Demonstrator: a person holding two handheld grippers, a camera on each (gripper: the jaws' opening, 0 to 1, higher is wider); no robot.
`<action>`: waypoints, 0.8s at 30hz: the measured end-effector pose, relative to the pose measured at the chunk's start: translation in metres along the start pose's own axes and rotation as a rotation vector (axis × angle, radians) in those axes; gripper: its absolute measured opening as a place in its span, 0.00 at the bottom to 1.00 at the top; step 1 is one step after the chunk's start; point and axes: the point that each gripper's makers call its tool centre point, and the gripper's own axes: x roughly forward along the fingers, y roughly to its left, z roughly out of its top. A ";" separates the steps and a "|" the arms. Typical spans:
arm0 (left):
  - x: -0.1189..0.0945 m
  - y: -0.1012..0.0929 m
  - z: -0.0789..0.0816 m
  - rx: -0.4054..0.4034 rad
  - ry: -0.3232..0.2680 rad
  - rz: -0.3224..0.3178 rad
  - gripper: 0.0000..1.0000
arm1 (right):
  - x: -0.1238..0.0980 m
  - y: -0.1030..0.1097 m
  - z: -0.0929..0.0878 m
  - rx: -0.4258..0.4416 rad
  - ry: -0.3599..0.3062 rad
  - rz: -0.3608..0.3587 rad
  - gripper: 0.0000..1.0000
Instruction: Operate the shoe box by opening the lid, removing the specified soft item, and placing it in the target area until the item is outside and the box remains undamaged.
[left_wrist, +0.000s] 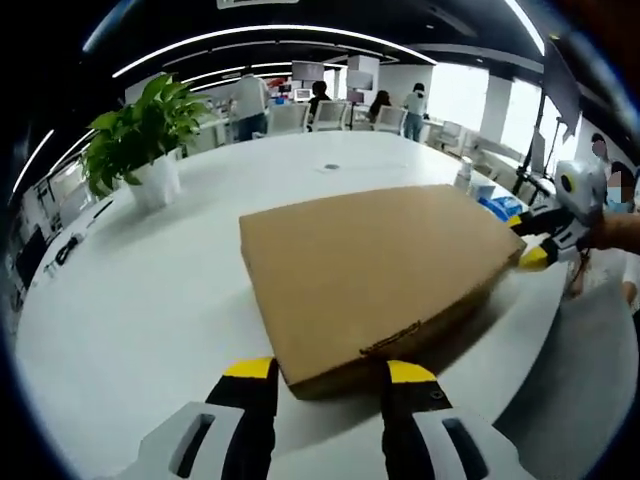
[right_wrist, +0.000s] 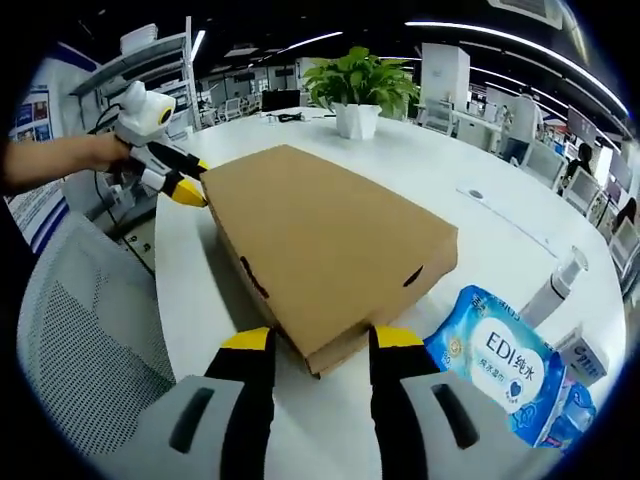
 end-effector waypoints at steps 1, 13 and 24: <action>0.002 0.001 0.002 0.001 0.001 -0.001 0.41 | 0.001 -0.002 0.000 -0.001 0.000 -0.001 0.34; 0.023 0.009 0.023 0.006 0.002 -0.013 0.41 | 0.010 -0.029 0.011 -0.002 0.006 -0.007 0.34; 0.040 0.016 0.040 -0.010 -0.006 -0.017 0.41 | 0.016 -0.050 0.019 -0.010 0.012 -0.006 0.35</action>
